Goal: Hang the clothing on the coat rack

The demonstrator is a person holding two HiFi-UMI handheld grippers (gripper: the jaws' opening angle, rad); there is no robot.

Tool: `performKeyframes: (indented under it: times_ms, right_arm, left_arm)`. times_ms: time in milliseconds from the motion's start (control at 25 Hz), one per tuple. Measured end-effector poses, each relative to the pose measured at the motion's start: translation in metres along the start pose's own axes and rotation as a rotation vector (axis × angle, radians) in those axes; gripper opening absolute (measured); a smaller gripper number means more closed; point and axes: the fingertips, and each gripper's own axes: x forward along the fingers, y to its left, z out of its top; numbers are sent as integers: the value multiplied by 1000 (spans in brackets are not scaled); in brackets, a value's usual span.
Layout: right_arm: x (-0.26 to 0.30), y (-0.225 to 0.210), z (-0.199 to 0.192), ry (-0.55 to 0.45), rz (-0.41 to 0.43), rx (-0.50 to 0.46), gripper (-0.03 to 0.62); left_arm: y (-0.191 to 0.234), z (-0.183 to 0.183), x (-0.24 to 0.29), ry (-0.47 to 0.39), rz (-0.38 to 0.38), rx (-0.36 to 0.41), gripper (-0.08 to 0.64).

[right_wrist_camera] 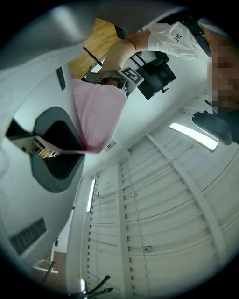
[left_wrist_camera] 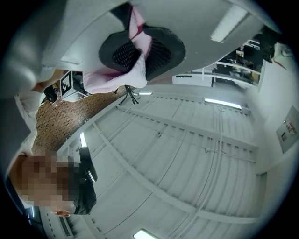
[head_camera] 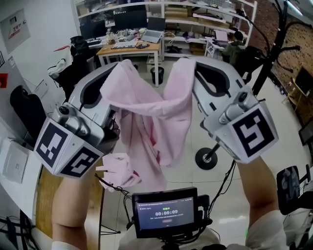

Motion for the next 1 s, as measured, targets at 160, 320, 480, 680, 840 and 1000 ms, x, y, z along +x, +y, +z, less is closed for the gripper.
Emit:
performKeyframes:
  times_ms: [160,320,480,680,840,1000]
  right_arm:
    - [-16,-23,-7,5,-27,-25,8]
    - [-28,-40,-15,3,-52,-60,8]
    - [-48,-58,-30,20,-87,-52,8]
    - [-85,-101,-50,82,-198,-36,8]
    - [-118,-145,-59,114,-299,-56,8]
    - [-149,-189,-64,148,-395,-102,8]
  left_arm:
    - [-12,-9,24,-10,-23,-15,16]
    - [-27,-25,49,-5,-80,-44,15]
    - [-47,-43,73,11,-126,-69,16]
    - [-75,-56,115,3,-213,-80,17]
    - [-96,-58,152,-15,-274,-71,17]
    - [-119,-48,192,-46,-337,-30,16]
